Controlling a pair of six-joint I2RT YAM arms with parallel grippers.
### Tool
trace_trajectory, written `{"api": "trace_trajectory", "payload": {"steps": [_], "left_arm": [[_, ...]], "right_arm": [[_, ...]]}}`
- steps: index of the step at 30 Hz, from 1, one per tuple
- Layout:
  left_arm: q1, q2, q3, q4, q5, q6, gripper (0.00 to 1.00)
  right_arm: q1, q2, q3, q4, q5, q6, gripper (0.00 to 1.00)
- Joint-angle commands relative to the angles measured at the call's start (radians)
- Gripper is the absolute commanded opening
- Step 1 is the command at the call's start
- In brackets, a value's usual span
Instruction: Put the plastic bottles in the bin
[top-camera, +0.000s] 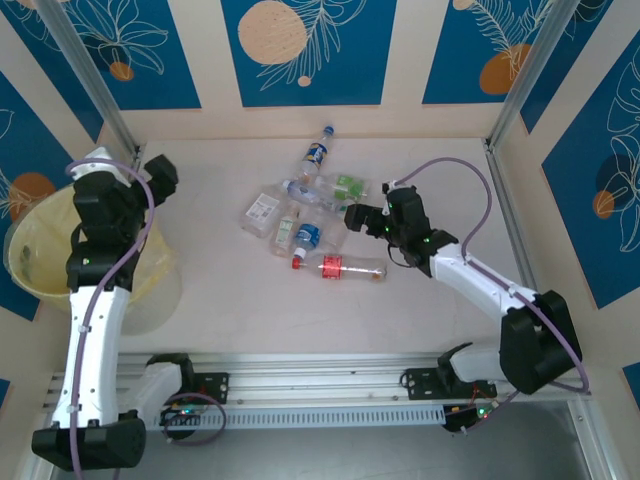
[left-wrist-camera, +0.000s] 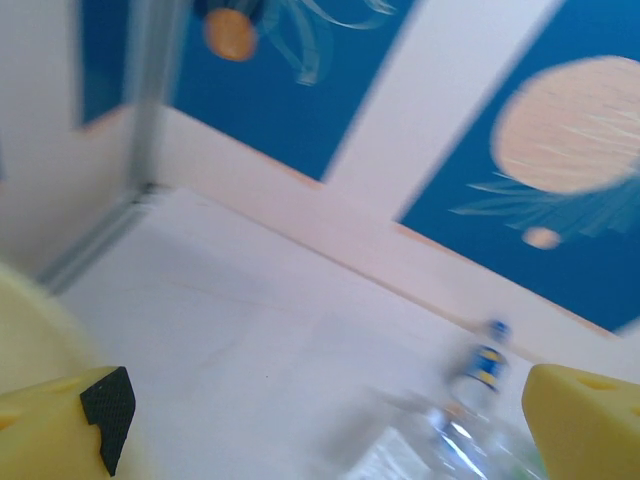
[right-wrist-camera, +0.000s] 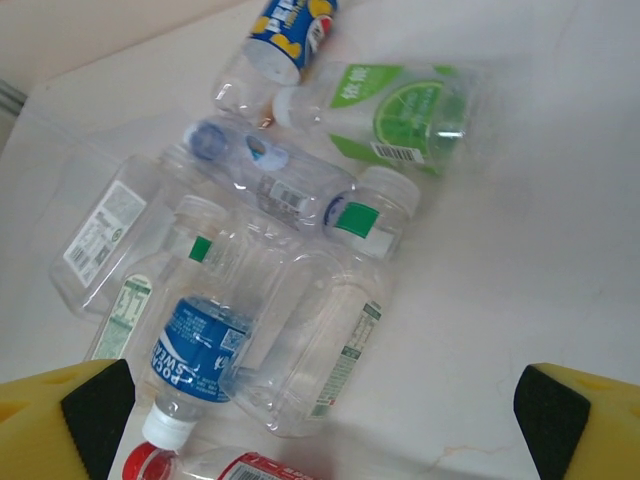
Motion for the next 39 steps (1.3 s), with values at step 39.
{"api": "trace_trajectory", "payload": {"steps": [39], "left_arm": [[-0.443, 0.232, 0.011, 0.1, 0.28, 0.009, 1.0]], "right_arm": [[0.142, 0.632, 0.465, -0.408, 0.195, 0.269, 0.82]]}}
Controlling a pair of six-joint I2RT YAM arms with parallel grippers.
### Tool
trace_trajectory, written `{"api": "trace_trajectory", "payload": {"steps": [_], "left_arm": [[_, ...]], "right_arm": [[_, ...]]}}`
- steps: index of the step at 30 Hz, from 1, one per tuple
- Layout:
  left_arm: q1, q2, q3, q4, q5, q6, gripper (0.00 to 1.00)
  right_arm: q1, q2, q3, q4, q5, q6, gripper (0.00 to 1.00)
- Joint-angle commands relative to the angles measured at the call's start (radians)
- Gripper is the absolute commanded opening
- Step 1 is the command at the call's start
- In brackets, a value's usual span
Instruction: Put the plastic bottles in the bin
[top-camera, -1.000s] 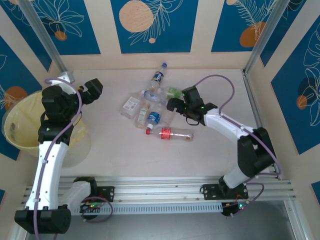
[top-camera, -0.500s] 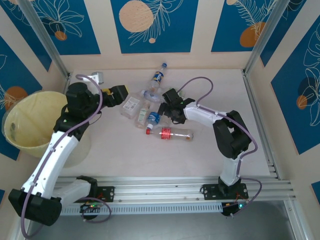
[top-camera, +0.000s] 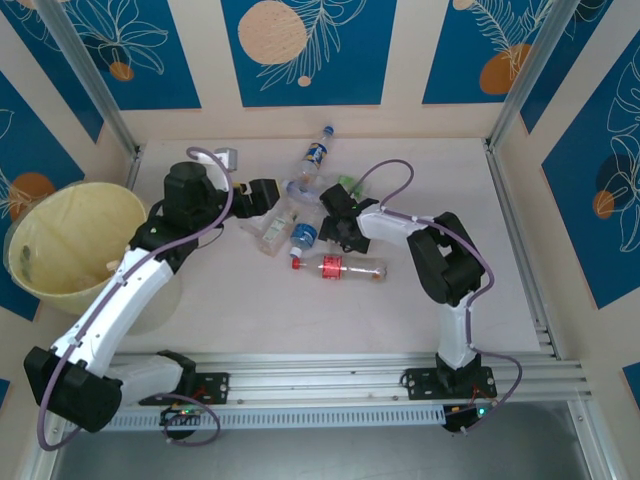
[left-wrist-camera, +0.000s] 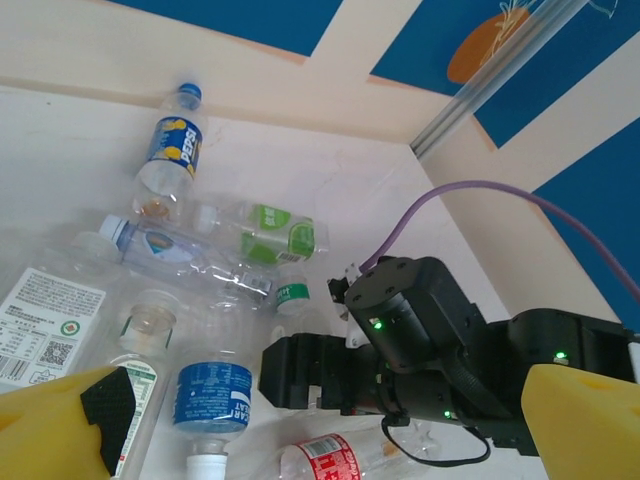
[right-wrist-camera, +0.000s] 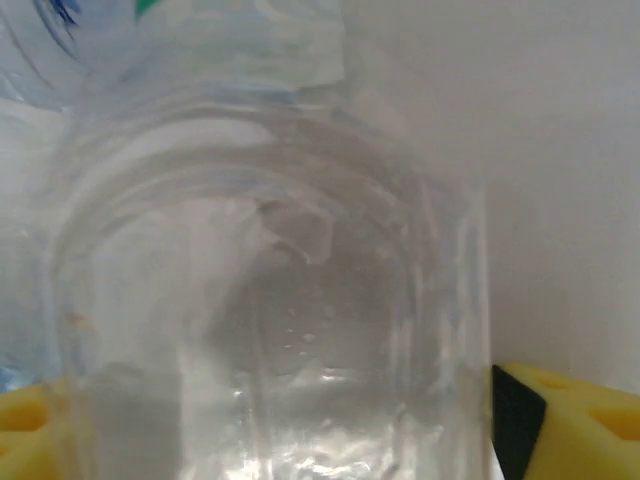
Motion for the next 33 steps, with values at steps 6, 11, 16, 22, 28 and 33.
{"api": "trace_trajectory", "payload": {"steps": [6, 11, 16, 22, 28, 33], "left_arm": [[-0.02, 0.023, 0.032, -0.007, -0.013, 0.0, 1.0], [-0.028, 0.011, -0.017, 0.057, 0.004, 0.013, 1.0], [-0.039, 0.035, -0.064, 0.143, 0.041, -0.039, 1.0], [-0.057, 0.107, -0.062, 0.188, 0.099, -0.053, 1.0], [-0.083, 0.165, -0.071, 0.296, 0.164, -0.095, 0.97], [-0.112, 0.219, -0.072, 0.363, 0.173, -0.14, 0.97]], "right_arm": [[-0.008, -0.136, -0.114, 0.109, 0.042, -0.113, 0.63], [-0.017, -0.26, -0.202, 0.18, 0.061, -0.176, 0.54], [-0.02, -0.389, -0.286, 0.255, 0.05, -0.254, 0.49], [-0.013, -0.52, -0.389, 0.369, -0.05, -0.33, 0.43], [-0.003, -0.605, -0.459, 0.467, -0.251, -0.405, 0.39], [0.04, -0.652, -0.495, 0.504, -0.356, -0.452, 0.39]]}}
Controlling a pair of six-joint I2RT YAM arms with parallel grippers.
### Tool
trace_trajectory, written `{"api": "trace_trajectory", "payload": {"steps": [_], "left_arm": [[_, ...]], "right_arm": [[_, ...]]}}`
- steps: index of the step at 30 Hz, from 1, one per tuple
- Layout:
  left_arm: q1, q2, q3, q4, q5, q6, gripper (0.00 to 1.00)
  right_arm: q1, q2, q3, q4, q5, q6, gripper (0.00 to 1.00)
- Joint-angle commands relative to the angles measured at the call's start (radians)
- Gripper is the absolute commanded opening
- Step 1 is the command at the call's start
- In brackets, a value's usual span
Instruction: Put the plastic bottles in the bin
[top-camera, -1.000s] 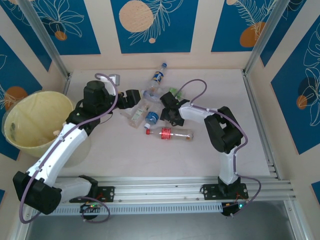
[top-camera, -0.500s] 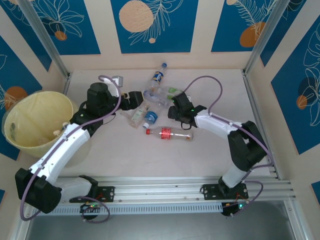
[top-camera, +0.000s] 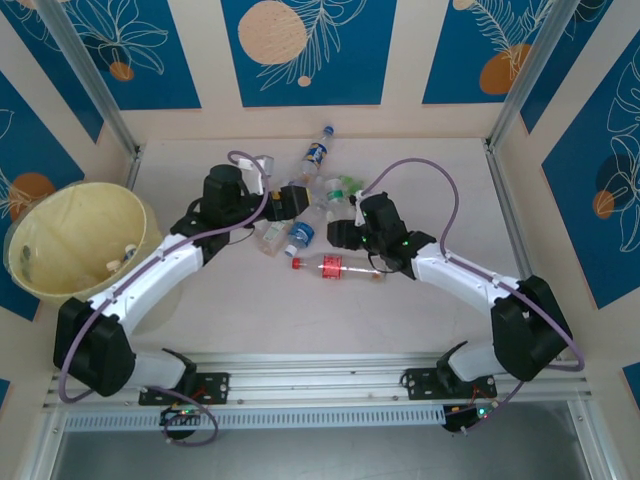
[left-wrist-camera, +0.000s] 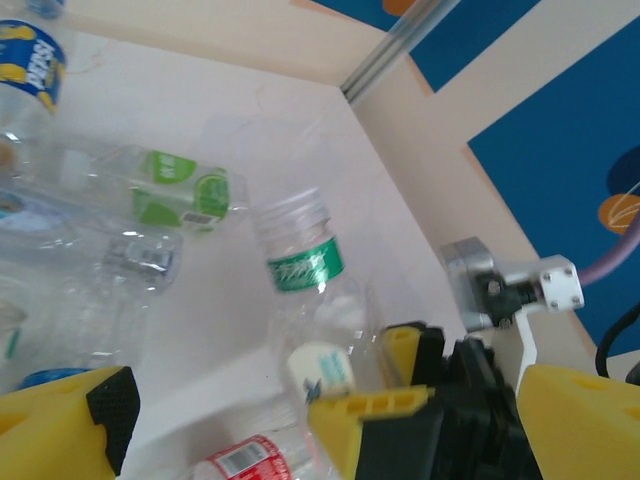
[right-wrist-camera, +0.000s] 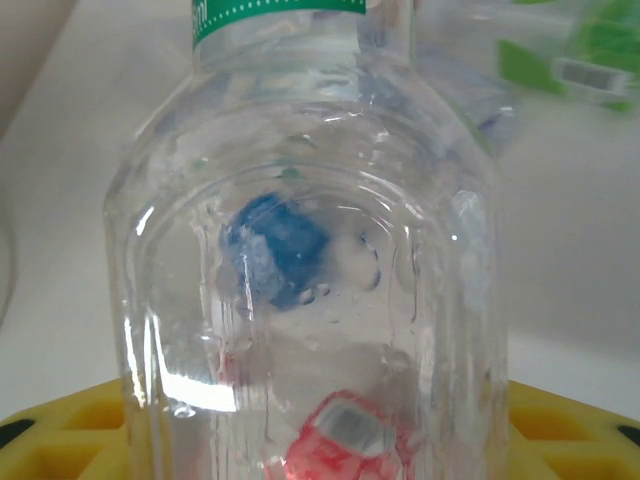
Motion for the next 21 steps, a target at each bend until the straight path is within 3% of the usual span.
{"api": "trace_trajectory", "payload": {"steps": [1, 5, 9, 13, 21], "left_arm": [[-0.023, 0.033, -0.001, 0.089, 0.031, -0.049, 0.97], [-0.044, 0.067, 0.005, 0.103, -0.043, -0.076, 0.96], [-0.063, 0.085, 0.032, 0.009, -0.161, -0.065, 0.91], [-0.065, 0.077, 0.008, 0.039, -0.163, -0.074, 0.9], [-0.064, 0.082, -0.024, 0.057, -0.195, -0.102, 0.7]], "right_arm": [[0.029, -0.045, -0.021, 0.073, -0.125, -0.062, 0.39], [0.049, -0.044, -0.013, 0.098, -0.216, -0.058, 0.39], [0.071, -0.031, 0.004, 0.116, -0.257, -0.048, 0.4], [0.084, -0.013, 0.018, 0.132, -0.289, -0.039, 0.4], [0.102, -0.007, 0.024, 0.184, -0.349, -0.033, 0.4]]}}
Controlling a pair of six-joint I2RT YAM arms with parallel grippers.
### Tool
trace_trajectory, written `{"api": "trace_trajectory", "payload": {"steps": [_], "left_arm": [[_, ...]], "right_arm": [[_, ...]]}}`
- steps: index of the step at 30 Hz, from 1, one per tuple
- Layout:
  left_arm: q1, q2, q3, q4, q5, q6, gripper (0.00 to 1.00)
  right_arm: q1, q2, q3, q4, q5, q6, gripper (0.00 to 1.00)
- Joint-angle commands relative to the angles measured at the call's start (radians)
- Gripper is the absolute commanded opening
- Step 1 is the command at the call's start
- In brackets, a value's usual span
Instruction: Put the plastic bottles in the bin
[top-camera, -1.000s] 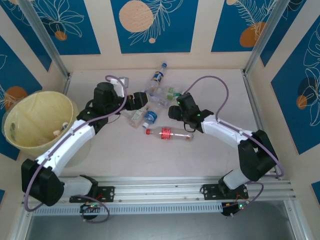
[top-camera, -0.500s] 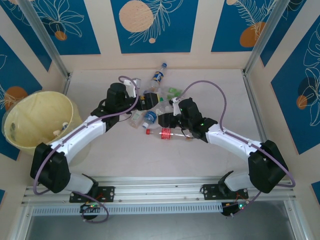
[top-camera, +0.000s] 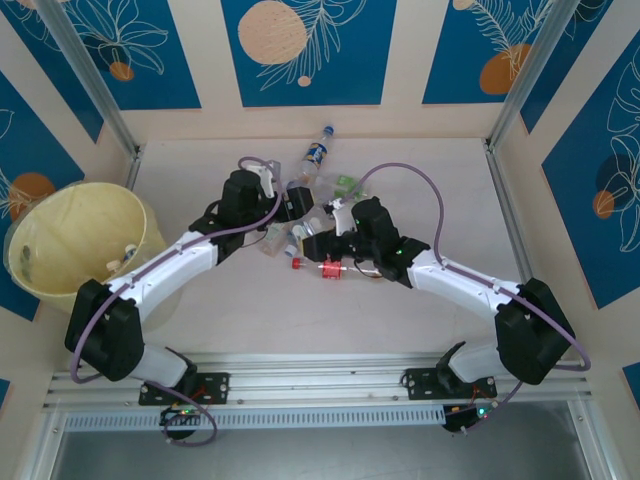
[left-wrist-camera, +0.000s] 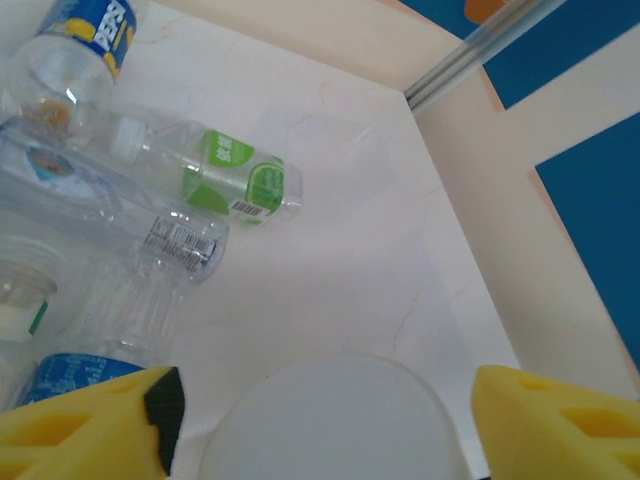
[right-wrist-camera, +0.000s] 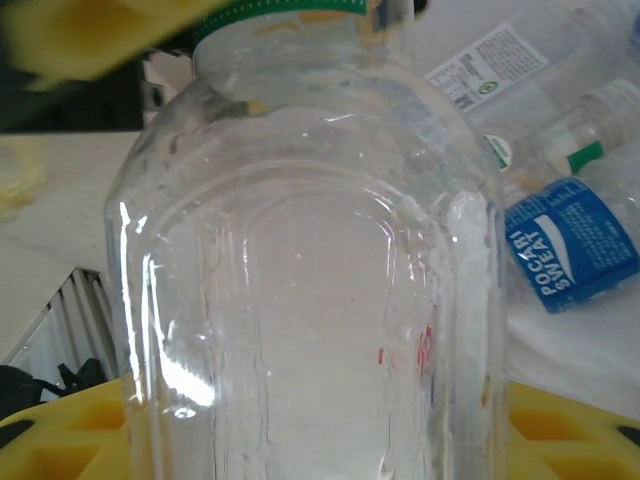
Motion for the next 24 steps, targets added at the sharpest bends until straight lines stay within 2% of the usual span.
{"api": "trace_trajectory", "payload": {"steps": [1, 4, 7, 13, 15, 17, 18, 21, 24], "left_arm": [[-0.01, -0.001, -0.012, 0.028, -0.021, -0.01, 0.66], [-0.011, -0.005, -0.02, 0.043, -0.018, -0.014, 0.53], [-0.01, -0.008, -0.027, 0.06, -0.004, -0.016, 0.42], [-0.002, -0.059, -0.067, 0.098, -0.065, -0.028, 0.23], [0.005, -0.078, -0.071, 0.084, -0.078, -0.024, 0.14], [0.009, -0.095, -0.071, 0.058, -0.096, -0.02, 0.0], [0.011, -0.103, -0.071, 0.044, -0.11, -0.019, 0.0], [0.018, -0.135, -0.075, 0.019, -0.138, 0.005, 0.0], [0.024, -0.171, -0.079, -0.003, -0.163, 0.033, 0.0]], "right_arm": [[0.013, 0.005, 0.033, 0.042, -0.053, -0.008, 0.4], [0.016, 0.003, 0.033, 0.041, -0.073, -0.017, 0.41], [0.017, 0.0, 0.035, 0.033, -0.08, -0.025, 0.48], [0.011, -0.006, 0.067, -0.059, -0.092, -0.063, 0.78], [0.007, -0.019, 0.063, -0.072, -0.09, -0.095, 0.87], [0.007, -0.05, 0.046, -0.074, -0.068, -0.13, 0.97], [0.005, -0.067, 0.036, -0.071, -0.057, -0.149, 1.0], [0.001, -0.127, -0.004, -0.054, 0.028, -0.179, 0.99], [-0.008, -0.174, -0.042, -0.049, 0.238, -0.156, 1.0]]}}
